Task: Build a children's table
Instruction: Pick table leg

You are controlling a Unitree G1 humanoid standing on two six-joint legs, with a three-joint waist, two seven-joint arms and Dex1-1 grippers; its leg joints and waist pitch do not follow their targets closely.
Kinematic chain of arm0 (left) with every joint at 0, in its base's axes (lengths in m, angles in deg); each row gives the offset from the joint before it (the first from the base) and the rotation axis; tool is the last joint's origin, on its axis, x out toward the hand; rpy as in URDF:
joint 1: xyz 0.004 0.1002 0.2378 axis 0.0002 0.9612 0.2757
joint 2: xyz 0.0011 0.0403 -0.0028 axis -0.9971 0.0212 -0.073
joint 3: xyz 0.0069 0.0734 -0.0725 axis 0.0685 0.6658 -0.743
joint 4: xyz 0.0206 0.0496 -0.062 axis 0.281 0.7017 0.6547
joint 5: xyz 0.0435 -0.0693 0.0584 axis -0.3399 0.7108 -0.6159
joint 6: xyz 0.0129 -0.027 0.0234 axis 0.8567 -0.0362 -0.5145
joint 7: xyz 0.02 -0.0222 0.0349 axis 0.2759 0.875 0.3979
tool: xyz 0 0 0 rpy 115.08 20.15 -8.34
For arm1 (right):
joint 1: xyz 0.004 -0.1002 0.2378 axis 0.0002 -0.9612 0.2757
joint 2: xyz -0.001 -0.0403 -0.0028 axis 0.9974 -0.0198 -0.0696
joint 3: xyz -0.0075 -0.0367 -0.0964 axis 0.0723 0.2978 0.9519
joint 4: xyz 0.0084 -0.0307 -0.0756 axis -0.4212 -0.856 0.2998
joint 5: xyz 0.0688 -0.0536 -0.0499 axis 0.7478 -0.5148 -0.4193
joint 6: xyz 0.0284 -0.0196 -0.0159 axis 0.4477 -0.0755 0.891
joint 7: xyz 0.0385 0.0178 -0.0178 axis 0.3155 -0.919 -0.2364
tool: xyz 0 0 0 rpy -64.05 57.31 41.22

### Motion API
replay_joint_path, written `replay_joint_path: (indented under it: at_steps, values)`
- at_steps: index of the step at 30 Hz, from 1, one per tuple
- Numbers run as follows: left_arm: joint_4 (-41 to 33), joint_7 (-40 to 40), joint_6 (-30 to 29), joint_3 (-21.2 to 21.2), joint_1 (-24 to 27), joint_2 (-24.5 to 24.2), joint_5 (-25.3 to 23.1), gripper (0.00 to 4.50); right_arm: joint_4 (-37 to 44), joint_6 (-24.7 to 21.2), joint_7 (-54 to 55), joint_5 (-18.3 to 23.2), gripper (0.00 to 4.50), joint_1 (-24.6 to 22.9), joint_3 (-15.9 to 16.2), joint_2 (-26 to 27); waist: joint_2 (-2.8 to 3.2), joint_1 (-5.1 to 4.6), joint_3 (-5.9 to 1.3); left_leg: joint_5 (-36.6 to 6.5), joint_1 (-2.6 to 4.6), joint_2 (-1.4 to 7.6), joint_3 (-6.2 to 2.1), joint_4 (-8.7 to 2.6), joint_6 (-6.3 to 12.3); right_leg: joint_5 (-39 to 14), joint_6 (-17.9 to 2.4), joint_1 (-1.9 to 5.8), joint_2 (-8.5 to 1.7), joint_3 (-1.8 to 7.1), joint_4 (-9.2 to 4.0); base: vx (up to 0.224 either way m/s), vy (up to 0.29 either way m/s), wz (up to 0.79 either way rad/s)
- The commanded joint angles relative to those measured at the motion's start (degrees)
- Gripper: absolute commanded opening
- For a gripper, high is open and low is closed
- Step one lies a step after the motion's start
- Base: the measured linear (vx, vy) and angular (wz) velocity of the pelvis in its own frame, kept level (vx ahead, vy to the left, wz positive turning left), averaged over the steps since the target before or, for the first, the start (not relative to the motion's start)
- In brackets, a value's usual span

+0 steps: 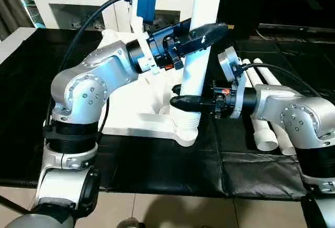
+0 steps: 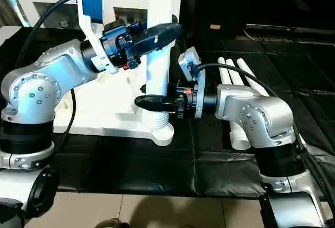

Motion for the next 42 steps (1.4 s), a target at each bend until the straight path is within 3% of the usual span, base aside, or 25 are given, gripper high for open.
replay_joint_path:
  at_steps: [1,9,10,11,15,21,26,27,35,39,42]
  values:
    - [-1.65,0.77,-0.40,0.64,-1.89,-0.08,0.62,1.82,-0.24,-0.23,0.41,-0.15,2.06,0.41,-0.05,-0.45,-0.21,0.05,-4.27,-6.28,1.15,3.87,-1.30,-3.40,0.45,-8.64,-12.51,3.22,-4.79,2.58,-3.70,0.000,0.000,0.00]
    - [-1.99,0.53,-0.74,0.11,-1.99,0.09,1.41,1.82,-0.05,0.50,0.66,-0.49,2.04,-0.29,-0.23,0.12,-0.08,0.09,-4.29,-6.25,1.18,3.86,-1.32,-3.40,0.49,-8.32,-12.61,3.20,-4.77,2.56,-3.69,0.000,0.000,0.00]
    - [-2.06,0.36,-0.91,-0.02,-2.03,0.21,1.63,2.38,0.00,0.68,0.77,-0.52,2.04,-0.42,-0.31,0.25,-0.21,0.06,-4.29,-6.21,1.16,3.85,-1.30,-3.38,0.47,-8.11,-12.65,3.22,-4.76,2.56,-3.66,0.000,0.000,0.00]
    - [-2.17,0.42,-1.60,-0.32,-2.12,0.42,2.59,2.52,-0.04,0.60,1.22,-0.60,2.04,-0.52,-0.41,0.41,-0.02,0.08,-4.28,-6.38,1.17,3.84,-1.31,-3.38,0.39,-8.19,-12.78,3.19,-4.77,2.55,-3.66,0.000,0.000,0.00]
    - [-3.51,1.66,-2.53,-0.79,-2.26,0.78,5.08,2.80,-0.58,0.91,2.97,-1.25,2.03,-0.57,-0.72,1.21,0.03,0.08,-4.31,-6.36,1.12,3.78,-1.34,-3.39,0.25,-7.55,-13.16,3.21,-4.70,2.51,-3.59,0.000,0.000,0.00]
    - [-4.09,1.56,-0.05,-0.58,-2.24,1.74,3.87,3.31,-0.90,1.33,4.32,-1.48,2.02,-0.85,-1.19,2.06,0.19,0.09,-4.30,-7.17,1.23,3.91,-1.39,-3.47,-0.24,-8.00,-12.76,3.25,-4.77,2.55,-3.70,0.000,0.000,0.00]
    - [-4.11,-0.90,0.55,-2.22,-2.41,3.42,5.09,3.40,-0.82,1.63,5.70,-1.54,2.02,-1.59,-1.97,3.15,0.23,0.05,-4.32,-7.27,1.18,3.81,-1.39,-3.44,-0.20,-7.37,-13.03,3.34,-4.75,2.55,-3.72,0.000,0.000,0.00]
    - [-2.72,-3.90,2.18,-4.09,-2.93,4.97,4.75,3.40,-0.77,1.56,6.56,-1.39,2.02,-1.80,-2.34,3.54,0.45,0.10,-4.30,-7.24,1.14,3.83,-1.45,-3.47,-0.20,-7.38,-13.00,3.35,-4.76,2.53,-3.65,0.000,0.000,0.00]
    - [3.49,-11.93,5.60,-12.03,-6.88,9.19,8.06,3.40,-0.76,6.57,11.56,-0.78,1.97,-2.49,-6.13,8.16,0.30,0.09,-4.33,-7.88,1.09,3.64,-1.53,-3.40,-0.28,-7.50,-13.40,3.38,-4.79,2.40,-3.86,0.000,0.000,0.00]
    - [5.31,-15.34,5.19,-12.28,-7.06,7.93,4.62,3.40,-0.71,8.01,13.07,-1.85,1.94,-2.48,-6.16,8.86,0.53,0.02,-4.35,-7.04,1.08,3.70,-1.52,-3.43,0.22,-6.90,-12.32,3.34,-4.58,2.40,-3.82,0.000,0.000,0.00]
    - [8.00,-17.57,6.78,-7.22,-5.67,4.03,-5.91,3.40,-0.08,11.82,14.07,-6.83,1.94,-3.06,-3.13,7.96,0.67,-0.03,-4.31,-8.58,1.31,3.78,-1.69,-3.63,-0.61,-9.67,-10.17,3.20,-4.59,2.40,-4.03,0.000,0.000,0.00]
